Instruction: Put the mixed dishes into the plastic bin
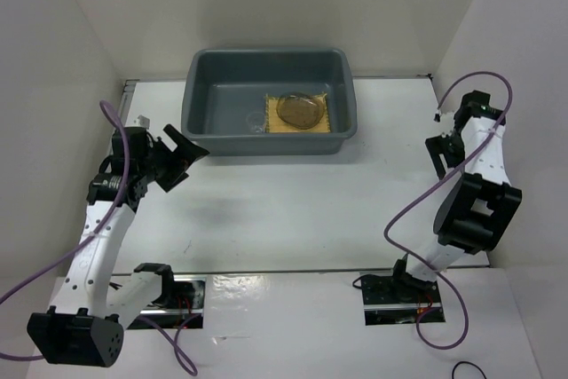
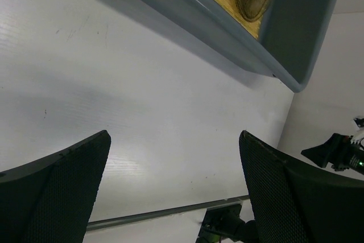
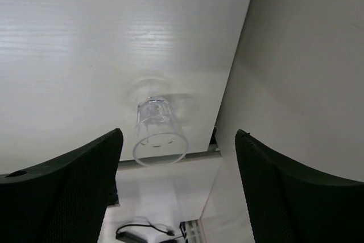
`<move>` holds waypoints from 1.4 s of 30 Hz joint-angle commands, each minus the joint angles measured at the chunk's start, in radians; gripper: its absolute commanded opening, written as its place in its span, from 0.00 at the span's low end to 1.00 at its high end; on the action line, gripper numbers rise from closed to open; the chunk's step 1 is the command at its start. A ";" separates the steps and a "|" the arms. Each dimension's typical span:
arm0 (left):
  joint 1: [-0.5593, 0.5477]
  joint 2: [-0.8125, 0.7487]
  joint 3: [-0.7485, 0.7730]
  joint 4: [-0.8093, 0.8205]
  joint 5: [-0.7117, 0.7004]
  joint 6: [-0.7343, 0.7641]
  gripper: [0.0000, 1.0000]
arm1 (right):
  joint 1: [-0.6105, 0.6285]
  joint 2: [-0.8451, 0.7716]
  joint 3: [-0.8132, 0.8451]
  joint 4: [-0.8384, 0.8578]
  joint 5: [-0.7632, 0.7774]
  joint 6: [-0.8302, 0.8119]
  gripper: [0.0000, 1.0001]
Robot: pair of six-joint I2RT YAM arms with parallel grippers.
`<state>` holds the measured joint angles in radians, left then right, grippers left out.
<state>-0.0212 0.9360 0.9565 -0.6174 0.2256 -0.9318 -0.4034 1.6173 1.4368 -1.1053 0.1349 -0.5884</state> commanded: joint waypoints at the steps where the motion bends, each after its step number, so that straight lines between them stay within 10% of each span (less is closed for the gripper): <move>1: 0.006 -0.005 0.039 0.038 0.018 0.033 1.00 | -0.017 0.029 -0.079 0.079 0.040 -0.022 0.83; 14: 0.015 -0.154 -0.093 0.027 0.027 -0.006 1.00 | -0.061 -0.008 -0.160 0.101 0.144 -0.059 0.60; 39: 0.061 -0.204 -0.145 -0.001 0.083 0.027 1.00 | -0.175 -0.014 -0.458 0.200 0.123 -0.128 0.62; 42: 0.061 -0.204 -0.145 -0.001 0.092 0.027 1.00 | -0.193 0.067 -0.385 0.176 0.083 -0.117 0.19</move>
<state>0.0322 0.7433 0.8131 -0.6281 0.2905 -0.9188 -0.5797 1.6291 0.9916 -0.9634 0.2565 -0.7132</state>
